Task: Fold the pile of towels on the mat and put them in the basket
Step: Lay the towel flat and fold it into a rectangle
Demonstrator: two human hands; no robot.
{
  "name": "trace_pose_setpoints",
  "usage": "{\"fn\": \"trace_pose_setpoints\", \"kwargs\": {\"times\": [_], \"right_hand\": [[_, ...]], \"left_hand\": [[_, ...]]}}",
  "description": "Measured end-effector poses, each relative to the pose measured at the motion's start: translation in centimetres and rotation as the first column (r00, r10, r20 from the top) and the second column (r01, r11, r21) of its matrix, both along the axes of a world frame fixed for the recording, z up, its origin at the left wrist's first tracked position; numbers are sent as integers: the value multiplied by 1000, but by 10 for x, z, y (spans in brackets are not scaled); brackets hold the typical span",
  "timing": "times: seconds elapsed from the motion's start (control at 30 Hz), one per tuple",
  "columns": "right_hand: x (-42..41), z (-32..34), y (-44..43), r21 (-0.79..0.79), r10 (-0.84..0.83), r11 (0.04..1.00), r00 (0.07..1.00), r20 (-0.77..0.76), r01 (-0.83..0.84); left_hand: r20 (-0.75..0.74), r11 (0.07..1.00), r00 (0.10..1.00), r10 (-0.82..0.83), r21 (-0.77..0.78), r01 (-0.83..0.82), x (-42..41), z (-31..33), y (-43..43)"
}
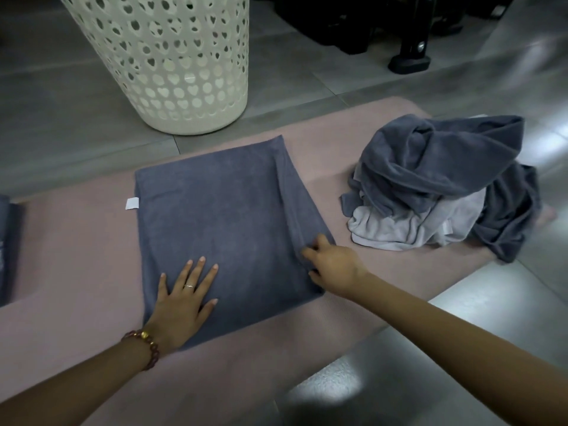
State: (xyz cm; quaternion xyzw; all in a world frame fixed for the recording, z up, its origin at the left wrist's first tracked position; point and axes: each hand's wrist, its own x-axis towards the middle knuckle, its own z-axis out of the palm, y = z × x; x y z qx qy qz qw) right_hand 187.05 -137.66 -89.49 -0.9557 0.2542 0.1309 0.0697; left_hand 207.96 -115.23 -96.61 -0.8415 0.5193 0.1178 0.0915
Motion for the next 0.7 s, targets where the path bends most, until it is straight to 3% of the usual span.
{"fn": "trace_pose_setpoints", "kwargs": {"times": [0.07,0.23,0.4,0.47,0.57,0.7], "right_hand": [[7,2,7,-11,-31,999,999,-25,31],[4,-12,-12,149,-395,902,914,-91,404],[-35,-23,-37,429,-693,659,720,26,618],[-47,-26,-38,498,-774,541,633,-20,678],[-51,-33,-32,555,-833,454,553,-13,697],[-48,-35,-24,520,-779,573,619,106,633]], "left_hand": [[2,1000,1000,-1,-8,1,-1,1,0],[-26,1000,1000,8,-14,-9,0,2,2],[-31,993,999,-15,-118,11,0,-5,21],[-138,973,987,84,-201,-111,-7,-7,33],[-326,809,875,358,-359,-465,-19,-8,46],[-527,521,669,523,-423,-741,-30,-4,54]]}}
